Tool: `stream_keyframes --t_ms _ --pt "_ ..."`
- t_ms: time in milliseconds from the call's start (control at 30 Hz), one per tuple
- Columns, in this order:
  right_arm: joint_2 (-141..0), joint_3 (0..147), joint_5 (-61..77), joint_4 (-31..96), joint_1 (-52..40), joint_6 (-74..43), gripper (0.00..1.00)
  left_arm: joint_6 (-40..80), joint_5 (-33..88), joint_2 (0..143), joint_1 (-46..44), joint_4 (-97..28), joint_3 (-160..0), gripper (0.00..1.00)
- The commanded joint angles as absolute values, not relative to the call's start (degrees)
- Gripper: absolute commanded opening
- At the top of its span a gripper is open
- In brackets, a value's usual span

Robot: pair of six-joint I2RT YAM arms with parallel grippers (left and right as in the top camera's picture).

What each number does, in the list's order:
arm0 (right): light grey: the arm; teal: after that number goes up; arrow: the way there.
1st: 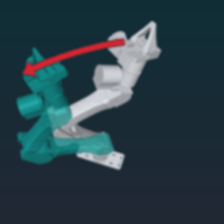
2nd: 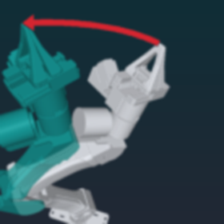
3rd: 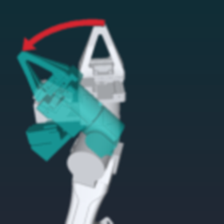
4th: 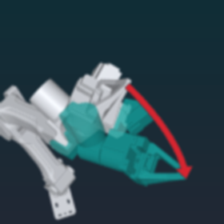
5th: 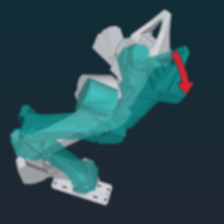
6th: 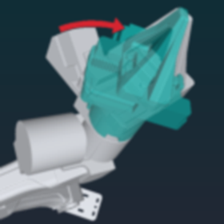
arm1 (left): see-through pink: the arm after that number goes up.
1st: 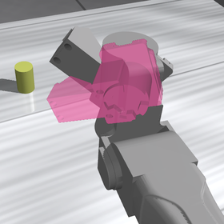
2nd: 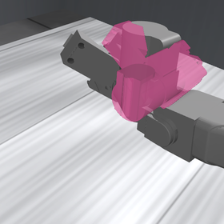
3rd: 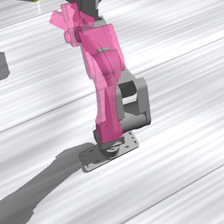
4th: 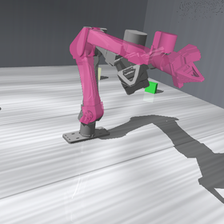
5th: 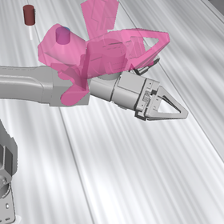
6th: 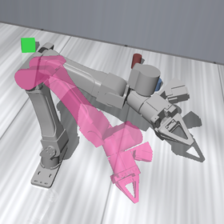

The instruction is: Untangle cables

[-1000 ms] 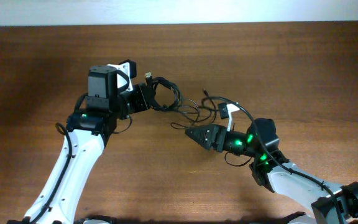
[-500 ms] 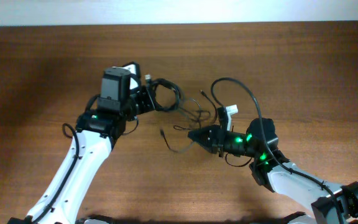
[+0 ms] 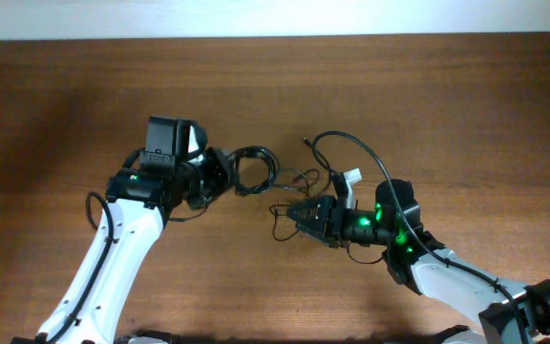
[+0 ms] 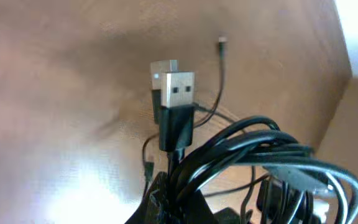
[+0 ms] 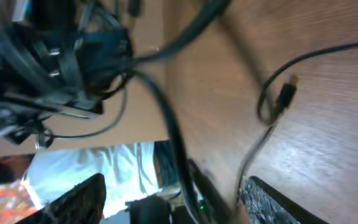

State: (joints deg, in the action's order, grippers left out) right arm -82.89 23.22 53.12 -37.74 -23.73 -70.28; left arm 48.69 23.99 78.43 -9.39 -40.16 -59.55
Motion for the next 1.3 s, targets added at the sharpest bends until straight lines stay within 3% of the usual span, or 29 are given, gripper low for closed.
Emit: stream_keyframes --t_ms 0,167,233,300,333,400,567,667,833,967,1000,1067,1100,1133,1200,1233,1267 --pt "-82.98 23.0 57.8 -41.98 -23.99 -70.98 0.72 66.85 21.45 78.37 -9.21 -41.28 -60.05 0.0" --pt "-82.98 23.0 49.8 -51.07 -23.99 -80.77 0.71 65.89 21.21 78.37 -11.27 -41.89 -60.05 0.0" --pt "-82.98 23.0 51.72 -50.98 -23.99 -84.93 0.67 65.73 11.16 78.37 -12.6 -42.15 -60.05 0.0" --pt "-82.98 23.0 51.77 -45.19 -23.99 -84.29 0.66 66.24 2.39 78.37 -11.0 -40.14 -60.05 0.0" --pt "-82.98 23.0 47.68 -35.24 -23.99 -82.3 0.66 66.39 2.15 78.37 -8.84 -37.82 -60.05 0.0" --pt "-82.98 23.0 43.03 -29.56 -23.99 -77.73 0.67 66.35 3.25 78.37 -5.41 -36.84 -60.05 0.0" --pt "-82.98 23.0 45.71 -50.46 -23.99 -78.06 0.66 66.41 11.29 78.41 -11.68 -40.88 -60.05 0.0" --pt "-82.98 23.0 43.88 -50.41 -23.99 -84.25 0.61 70.17 11.55 78.41 -17.37 -41.41 -60.05 0.0" --pt "-82.98 23.0 41.5 -50.41 -24.03 -84.55 0.57 71.24 10.04 78.43 -23.83 -40.97 -60.05 0.0" --pt "-82.98 23.0 40.45 -50.39 -24.05 -84.53 0.44 71.37 10.11 78.81 -27.16 -40.99 -60.05 0.0" --pt "-82.98 23.0 40.18 -50.35 -24.05 -84.53 0.37 71.37 10.09 78.81 -28.01 -40.99 -60.05 0.0" --pt "-82.98 23.0 40.18 -49.34 -24.03 -84.49 0.09 71.07 10.07 78.81 -29.04 -40.97 -60.05 0.0" --pt "-82.98 23.0 40.18 -47.64 -24.03 -84.4 0.04 68.9 9.37 78.81 -28.88 -40.82 -60.05 0.01" --pt "-82.98 23.0 40.21 -45.69 -24.03 -84.03 0.04 64.77 8.75 78.81 -28.49 -40.62 -60.05 0.06" --pt "-82.98 23.0 40.25 -43.57 -24.03 -81.25 0.04 49.32 8.88 78.78 -24.84 -40.6 -60.05 0.53" --pt "-82.98 23.0 40.32 -41.6 -24.03 -79.59 0.04 44.12 11.49 78.78 -21.98 -40.56 -60.12 0.72" --pt "-82.98 23.0 40.49 -39.57 -24.03 -77.32 0.04 38.24 15.9 78.78 -18.63 -39.4 -60.16 0.8"
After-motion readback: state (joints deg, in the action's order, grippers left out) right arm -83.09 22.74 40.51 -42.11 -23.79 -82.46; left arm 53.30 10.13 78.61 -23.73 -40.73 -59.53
